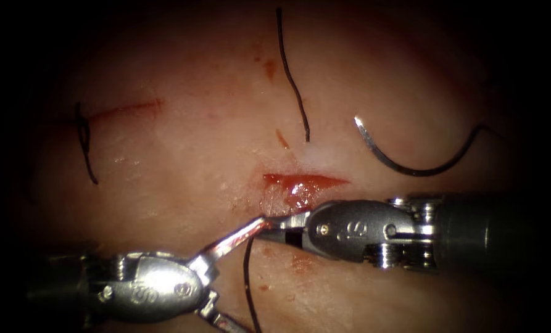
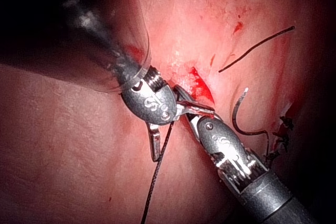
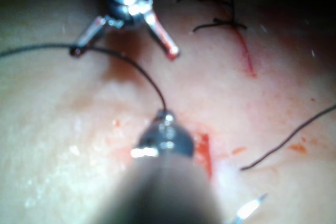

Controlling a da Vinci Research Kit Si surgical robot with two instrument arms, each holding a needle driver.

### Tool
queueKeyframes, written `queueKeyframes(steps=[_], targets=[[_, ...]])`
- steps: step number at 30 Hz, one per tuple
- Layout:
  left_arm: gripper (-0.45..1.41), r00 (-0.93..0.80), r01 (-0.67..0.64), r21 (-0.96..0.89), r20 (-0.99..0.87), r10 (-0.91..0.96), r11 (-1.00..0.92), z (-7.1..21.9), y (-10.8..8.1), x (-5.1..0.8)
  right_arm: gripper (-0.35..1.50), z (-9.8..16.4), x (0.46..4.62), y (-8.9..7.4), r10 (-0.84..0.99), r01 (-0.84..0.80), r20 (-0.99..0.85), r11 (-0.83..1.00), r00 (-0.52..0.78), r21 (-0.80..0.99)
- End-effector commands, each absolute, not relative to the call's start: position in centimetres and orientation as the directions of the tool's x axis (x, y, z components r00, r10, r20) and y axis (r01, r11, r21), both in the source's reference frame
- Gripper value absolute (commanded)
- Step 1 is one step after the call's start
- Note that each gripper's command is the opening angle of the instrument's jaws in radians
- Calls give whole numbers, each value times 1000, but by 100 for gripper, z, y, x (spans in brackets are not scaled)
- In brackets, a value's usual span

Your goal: Wound Closure

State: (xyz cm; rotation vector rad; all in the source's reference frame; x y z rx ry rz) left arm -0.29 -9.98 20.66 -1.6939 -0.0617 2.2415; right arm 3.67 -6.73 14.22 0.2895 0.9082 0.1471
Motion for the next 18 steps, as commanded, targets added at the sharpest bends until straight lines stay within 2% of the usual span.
queueKeyframes(steps=[1,6,7,14,18], targets=[[126,-251,-225,-215,-930,269,-950,2070,-1007,-35,-35,1428,375,-674,259,-5,-749,946,609,323],[119,-296,-223,-141,-933,205,-965,2070,-1015,-43,-35,1428,378,-673,295,-22,-739,935,606,355],[113,-321,-214,-112,-930,178,-970,2072,-1018,-46,-35,1426,379,-674,307,-27,-736,930,603,366],[96,-383,-206,-23,-918,102,-978,2077,-1017,-45,-35,1423,380,-675,330,-38,-728,921,601,387],[76,-406,-196,3,-910,78,-981,2077,-1018,-45,-35,1423,380,-674,331,-38,-728,921,601,387]])
